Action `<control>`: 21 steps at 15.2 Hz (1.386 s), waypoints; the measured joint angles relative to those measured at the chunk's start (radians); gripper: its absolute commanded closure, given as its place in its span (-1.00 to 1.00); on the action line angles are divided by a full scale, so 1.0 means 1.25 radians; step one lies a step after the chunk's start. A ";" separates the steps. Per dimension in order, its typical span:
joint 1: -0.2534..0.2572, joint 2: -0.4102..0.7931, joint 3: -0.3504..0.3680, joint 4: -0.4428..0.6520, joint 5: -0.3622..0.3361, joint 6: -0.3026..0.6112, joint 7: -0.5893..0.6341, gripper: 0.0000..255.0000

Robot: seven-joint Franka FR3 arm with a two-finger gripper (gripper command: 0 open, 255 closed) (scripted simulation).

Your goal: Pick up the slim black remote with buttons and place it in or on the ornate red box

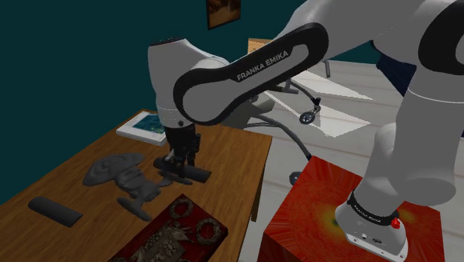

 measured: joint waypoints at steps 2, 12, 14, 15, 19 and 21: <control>0.021 -0.005 0.016 -0.003 -0.002 0.000 0.038 1.00; 0.140 0.064 0.082 0.077 -0.048 -0.005 0.238 1.00; 0.162 0.083 0.091 0.090 -0.059 0.001 0.272 1.00; 0.168 0.091 0.093 0.090 -0.063 0.009 0.280 1.00; 0.173 0.109 0.091 0.071 -0.072 0.044 0.289 1.00; 0.173 0.116 0.090 0.059 -0.075 0.063 0.289 1.00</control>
